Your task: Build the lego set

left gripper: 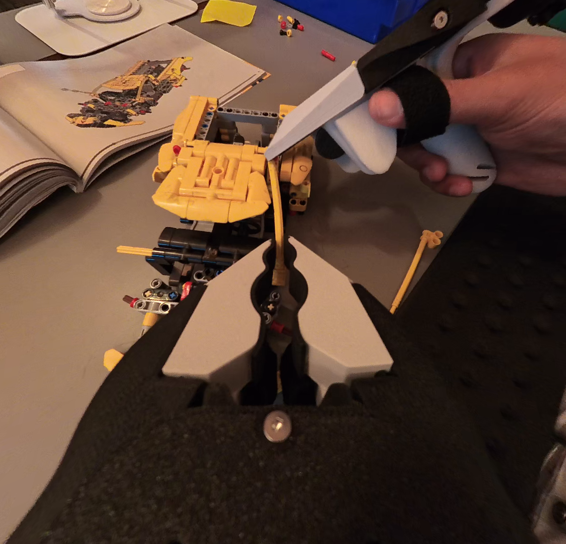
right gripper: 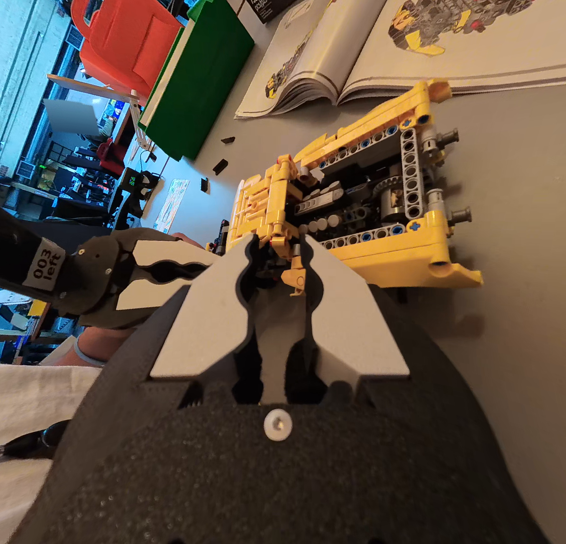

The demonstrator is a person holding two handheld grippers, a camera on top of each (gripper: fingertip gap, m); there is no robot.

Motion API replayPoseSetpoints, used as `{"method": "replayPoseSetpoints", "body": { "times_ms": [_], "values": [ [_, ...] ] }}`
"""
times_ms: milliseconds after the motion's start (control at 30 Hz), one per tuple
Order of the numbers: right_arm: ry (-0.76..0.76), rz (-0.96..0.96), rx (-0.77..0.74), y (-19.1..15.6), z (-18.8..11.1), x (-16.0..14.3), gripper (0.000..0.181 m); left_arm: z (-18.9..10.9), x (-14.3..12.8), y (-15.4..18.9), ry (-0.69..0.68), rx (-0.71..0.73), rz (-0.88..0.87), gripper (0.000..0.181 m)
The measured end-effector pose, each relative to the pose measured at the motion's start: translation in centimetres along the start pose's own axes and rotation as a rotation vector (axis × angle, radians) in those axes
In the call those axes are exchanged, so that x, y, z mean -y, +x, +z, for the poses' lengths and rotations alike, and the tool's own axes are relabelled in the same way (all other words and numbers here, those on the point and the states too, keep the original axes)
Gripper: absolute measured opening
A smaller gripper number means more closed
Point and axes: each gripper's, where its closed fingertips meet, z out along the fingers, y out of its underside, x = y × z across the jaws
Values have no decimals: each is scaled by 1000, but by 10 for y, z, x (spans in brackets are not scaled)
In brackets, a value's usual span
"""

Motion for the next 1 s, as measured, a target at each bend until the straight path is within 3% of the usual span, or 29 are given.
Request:
{"method": "replayPoseSetpoints", "body": {
  "times_ms": [400,733,900,1000],
  "values": [
    [-24,-14,-23,1,-1,-1,26,-1,0,-1,4,-13,-26,3],
    [-67,-152,-125,0,0,-1,29,-5,0,-6,26,-104,-231,4],
    [-68,-129,-116,1,0,-4,31,-14,16,-10,126,-65,-199,8],
    [-68,-153,-134,0,0,-3,30,-20,22,-12,153,24,-74,26]
  ]
}}
